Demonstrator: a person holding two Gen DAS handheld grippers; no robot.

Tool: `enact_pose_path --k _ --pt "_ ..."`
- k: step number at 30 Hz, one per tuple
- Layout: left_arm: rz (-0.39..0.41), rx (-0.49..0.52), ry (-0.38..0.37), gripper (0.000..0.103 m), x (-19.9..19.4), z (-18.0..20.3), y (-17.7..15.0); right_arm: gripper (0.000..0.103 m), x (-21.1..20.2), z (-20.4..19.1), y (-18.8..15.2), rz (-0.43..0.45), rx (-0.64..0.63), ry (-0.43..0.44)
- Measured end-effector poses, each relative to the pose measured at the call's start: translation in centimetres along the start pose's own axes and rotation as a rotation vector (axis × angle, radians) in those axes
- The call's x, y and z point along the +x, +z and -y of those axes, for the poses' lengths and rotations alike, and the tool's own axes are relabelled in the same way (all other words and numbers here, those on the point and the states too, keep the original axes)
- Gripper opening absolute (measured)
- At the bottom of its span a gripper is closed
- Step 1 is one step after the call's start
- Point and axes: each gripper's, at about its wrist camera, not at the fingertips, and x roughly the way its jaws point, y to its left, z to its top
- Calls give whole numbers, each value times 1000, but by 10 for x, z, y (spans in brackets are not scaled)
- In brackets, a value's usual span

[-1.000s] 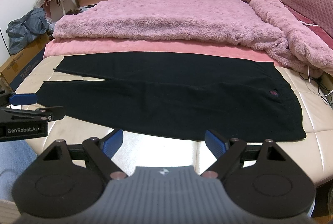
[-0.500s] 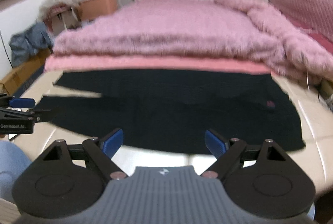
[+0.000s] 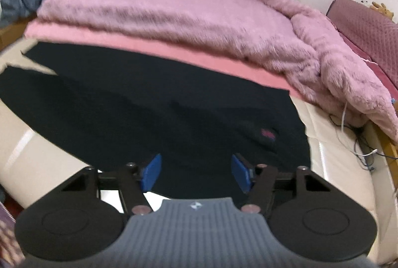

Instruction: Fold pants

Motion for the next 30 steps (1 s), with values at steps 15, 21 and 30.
enact_pose_path --k 15,21,30 --pt "-83 230 -42 37 41 18 -21 54 47 67 -40 -183 -14 -147" --pt "-125 298 -28 2 45 39 -12 49 50 78 -46 -228 -224 -102" --pt "-128 -19 37 0 36 14 2 41 59 74 -64 -315 -552 -4"
